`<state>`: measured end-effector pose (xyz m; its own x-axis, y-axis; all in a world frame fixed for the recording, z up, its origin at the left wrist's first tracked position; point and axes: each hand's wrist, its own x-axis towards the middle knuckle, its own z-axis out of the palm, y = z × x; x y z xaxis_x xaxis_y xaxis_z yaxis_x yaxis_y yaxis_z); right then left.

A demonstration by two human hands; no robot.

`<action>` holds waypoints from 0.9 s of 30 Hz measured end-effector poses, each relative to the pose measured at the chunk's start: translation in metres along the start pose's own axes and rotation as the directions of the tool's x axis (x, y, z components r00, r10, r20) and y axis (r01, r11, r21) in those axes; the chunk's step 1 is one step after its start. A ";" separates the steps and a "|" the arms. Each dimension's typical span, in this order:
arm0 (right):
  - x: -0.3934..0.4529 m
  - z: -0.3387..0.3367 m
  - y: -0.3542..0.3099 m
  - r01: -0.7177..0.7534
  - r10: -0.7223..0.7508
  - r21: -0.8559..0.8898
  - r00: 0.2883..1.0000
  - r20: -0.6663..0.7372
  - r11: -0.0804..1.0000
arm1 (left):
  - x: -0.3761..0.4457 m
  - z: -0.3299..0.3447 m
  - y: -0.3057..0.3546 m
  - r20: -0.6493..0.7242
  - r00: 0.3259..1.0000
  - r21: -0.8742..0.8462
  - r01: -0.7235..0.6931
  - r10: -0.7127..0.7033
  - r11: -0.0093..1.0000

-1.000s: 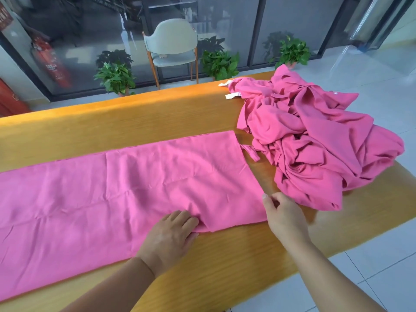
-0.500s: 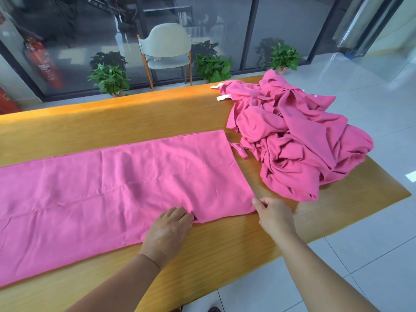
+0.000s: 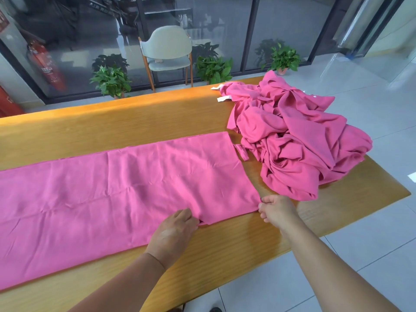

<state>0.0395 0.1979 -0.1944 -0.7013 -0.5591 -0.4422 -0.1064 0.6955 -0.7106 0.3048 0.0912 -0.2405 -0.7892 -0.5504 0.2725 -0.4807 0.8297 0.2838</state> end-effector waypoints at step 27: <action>-0.018 0.006 0.010 0.135 -0.136 -0.009 0.987 -0.087 0.991 | -0.002 -0.001 0.002 -0.002 0.996 -0.185 0.090 -0.092 0.979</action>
<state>0.0558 0.2124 -0.1972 -0.7390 -0.6070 -0.2925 -0.2067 0.6174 -0.7590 0.3061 0.0940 -0.2402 -0.7405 -0.6250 0.2471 -0.4709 0.7448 0.4727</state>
